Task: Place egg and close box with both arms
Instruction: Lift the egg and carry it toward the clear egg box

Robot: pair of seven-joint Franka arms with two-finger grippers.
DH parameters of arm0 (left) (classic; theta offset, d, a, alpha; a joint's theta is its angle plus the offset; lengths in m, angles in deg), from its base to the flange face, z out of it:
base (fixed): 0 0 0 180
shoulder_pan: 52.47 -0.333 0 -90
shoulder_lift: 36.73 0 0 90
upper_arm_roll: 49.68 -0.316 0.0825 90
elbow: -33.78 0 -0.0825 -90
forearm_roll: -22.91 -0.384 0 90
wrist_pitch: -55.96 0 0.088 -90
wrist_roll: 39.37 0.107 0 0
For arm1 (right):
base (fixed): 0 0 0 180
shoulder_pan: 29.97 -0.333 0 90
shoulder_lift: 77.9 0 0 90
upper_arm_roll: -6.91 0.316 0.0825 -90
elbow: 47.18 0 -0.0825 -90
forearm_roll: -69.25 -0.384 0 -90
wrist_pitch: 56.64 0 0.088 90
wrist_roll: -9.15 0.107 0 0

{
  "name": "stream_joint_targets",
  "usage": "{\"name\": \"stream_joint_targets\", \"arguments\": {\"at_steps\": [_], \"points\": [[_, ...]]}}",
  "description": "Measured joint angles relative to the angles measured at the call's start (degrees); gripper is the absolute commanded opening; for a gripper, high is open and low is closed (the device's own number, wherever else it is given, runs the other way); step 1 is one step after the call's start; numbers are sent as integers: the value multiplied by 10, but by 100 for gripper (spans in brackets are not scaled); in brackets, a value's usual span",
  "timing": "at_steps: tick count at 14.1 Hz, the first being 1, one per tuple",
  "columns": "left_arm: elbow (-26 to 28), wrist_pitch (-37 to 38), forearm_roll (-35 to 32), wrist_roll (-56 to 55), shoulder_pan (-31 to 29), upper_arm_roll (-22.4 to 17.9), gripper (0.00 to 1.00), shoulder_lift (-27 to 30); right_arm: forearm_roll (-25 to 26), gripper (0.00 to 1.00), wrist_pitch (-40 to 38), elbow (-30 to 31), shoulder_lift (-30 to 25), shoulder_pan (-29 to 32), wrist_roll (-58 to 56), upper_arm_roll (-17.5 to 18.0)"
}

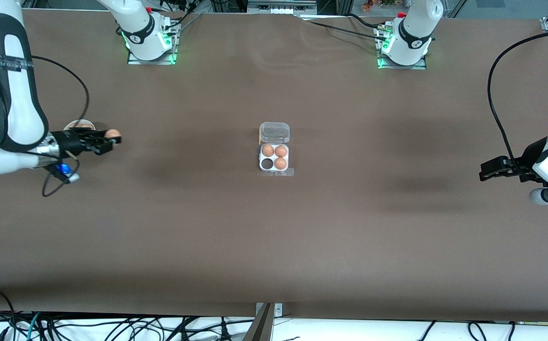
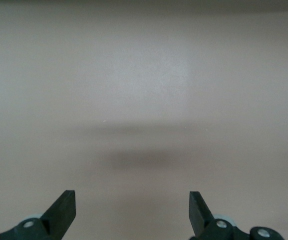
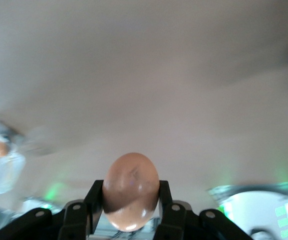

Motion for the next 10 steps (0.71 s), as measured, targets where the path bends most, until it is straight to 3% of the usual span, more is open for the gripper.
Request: {"name": "stream_joint_targets", "arguments": {"at_steps": [4,10], "points": [[0,0,0,0,0,0,100,0,-124,36,-41,-10,57,-6,59,9],[0,0,0,0,0,0,100,0,-311,36,-36,-15,110,-17,128,63]]}}
